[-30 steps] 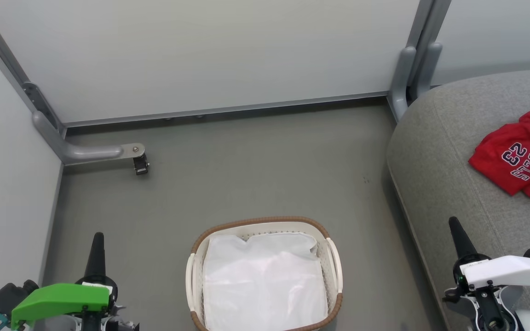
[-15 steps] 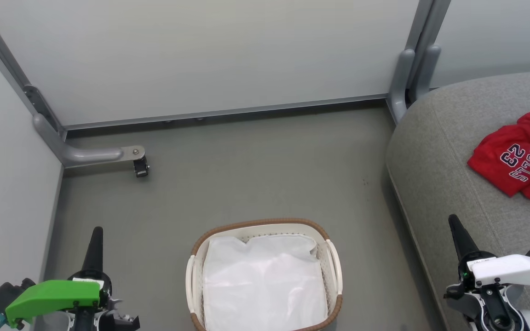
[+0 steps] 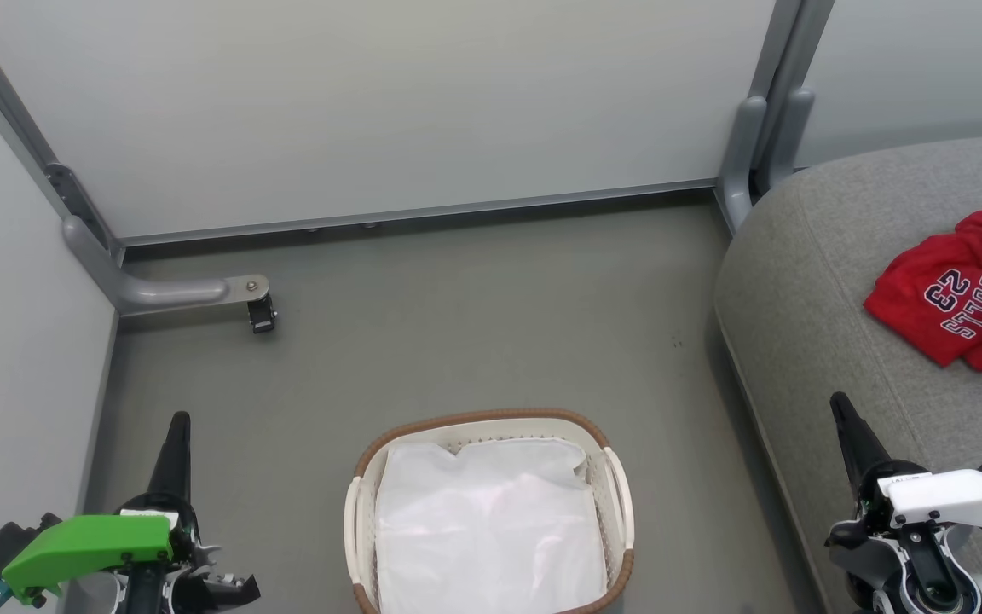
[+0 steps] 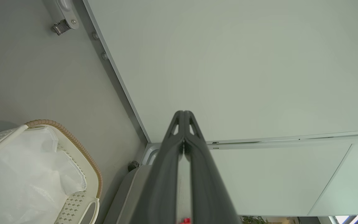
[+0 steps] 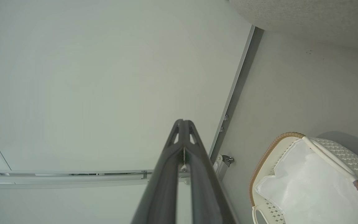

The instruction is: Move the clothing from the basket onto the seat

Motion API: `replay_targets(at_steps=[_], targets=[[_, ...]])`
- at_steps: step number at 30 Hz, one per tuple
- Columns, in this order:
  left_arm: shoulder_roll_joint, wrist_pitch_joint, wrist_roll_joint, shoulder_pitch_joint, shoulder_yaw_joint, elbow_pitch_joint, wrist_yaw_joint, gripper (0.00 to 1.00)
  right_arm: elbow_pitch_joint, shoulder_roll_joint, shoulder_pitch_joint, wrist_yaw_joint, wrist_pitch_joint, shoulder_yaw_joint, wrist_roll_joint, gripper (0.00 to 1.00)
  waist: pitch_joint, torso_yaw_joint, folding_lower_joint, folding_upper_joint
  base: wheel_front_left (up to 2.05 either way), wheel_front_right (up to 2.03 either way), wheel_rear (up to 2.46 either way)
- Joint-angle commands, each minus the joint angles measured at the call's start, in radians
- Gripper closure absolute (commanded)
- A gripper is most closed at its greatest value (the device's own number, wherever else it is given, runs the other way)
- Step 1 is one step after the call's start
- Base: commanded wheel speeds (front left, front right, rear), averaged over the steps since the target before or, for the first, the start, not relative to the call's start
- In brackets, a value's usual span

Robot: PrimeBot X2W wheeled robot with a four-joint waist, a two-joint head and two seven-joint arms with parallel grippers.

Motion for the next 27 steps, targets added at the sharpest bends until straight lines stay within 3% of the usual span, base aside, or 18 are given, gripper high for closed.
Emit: replay_targets(at_steps=[1,19,27], targets=[[0.006,0.006,-0.026,-0.022,0.007,-0.008,-0.007,1.0,-0.009,-0.006,-0.014,0.0,0.007,-0.004,0.021,1.0,-0.001,0.0,0.0,0.0,0.0,0.0,0.0],[0.007,0.038,-0.149,-0.033,0.016,-0.011,-0.009,1.0,-0.017,-0.007,-0.014,0.0,0.039,-0.01,0.141,1.0,-0.011,-0.002,0.0,0.0,0.0,0.0,0.0],[0.007,0.039,-0.148,-0.029,0.015,-0.01,-0.009,1.0,-0.017,-0.007,-0.013,0.0,0.038,-0.01,0.142,1.0,-0.011,-0.002,0.0,0.0,0.0,0.0,0.0]])
